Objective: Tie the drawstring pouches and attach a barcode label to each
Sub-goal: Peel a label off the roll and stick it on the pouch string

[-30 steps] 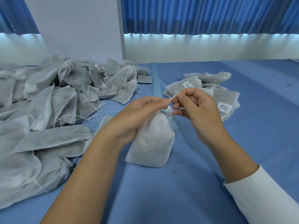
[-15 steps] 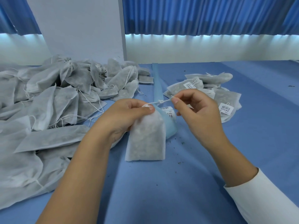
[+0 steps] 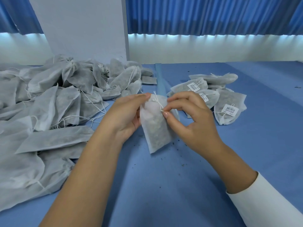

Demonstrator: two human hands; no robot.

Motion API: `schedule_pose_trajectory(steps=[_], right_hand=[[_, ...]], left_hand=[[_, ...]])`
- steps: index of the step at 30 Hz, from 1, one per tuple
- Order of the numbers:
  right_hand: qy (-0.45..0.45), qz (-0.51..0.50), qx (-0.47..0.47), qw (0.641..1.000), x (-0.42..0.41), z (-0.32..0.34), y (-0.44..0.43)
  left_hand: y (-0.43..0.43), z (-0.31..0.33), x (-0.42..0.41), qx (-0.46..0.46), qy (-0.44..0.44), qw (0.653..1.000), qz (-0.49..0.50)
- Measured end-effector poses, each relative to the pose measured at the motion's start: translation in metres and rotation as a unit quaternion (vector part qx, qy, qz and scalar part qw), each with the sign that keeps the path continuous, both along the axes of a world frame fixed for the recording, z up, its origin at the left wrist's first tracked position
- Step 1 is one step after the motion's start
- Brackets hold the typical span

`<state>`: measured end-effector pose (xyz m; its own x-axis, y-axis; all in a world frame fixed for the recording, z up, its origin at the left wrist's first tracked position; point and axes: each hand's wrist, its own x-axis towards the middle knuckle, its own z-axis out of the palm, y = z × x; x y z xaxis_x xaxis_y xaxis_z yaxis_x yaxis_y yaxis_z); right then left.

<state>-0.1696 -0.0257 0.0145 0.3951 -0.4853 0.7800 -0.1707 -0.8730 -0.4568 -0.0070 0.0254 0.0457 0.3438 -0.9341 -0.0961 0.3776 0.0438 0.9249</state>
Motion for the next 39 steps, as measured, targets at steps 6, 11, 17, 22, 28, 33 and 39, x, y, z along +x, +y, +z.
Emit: schedule_pose_trajectory(steps=[6,11,17,22,28,33,39], right_hand=[[-0.009,0.074,0.145,0.987,-0.002,0.005,0.000],[-0.045,0.109,0.224,0.967,-0.001,0.006,-0.001],[-0.087,0.077,0.262,0.958,-0.004,0.009,-0.006],[-0.064,0.027,0.220,0.973,-0.005,0.007,-0.008],[0.004,-0.071,0.057,0.996,-0.001,-0.003,-0.008],[0.011,-0.048,0.059,0.997,-0.002,-0.004,-0.010],[-0.036,-0.012,0.173,0.984,-0.007,0.005,-0.015]], left_hand=[[0.001,0.003,-0.002,-0.028,0.037,0.999,-0.012],[0.000,0.002,-0.009,-0.044,0.038,0.998,-0.007],[0.004,-0.001,-0.014,-0.046,-0.078,0.995,-0.036],[0.002,-0.005,-0.018,0.032,-0.166,0.985,-0.030],[-0.001,-0.008,-0.025,0.039,-0.223,0.974,0.031],[0.001,-0.009,-0.022,0.033,-0.212,0.977,0.002],[-0.008,-0.017,-0.010,0.055,-0.189,0.979,0.055]])
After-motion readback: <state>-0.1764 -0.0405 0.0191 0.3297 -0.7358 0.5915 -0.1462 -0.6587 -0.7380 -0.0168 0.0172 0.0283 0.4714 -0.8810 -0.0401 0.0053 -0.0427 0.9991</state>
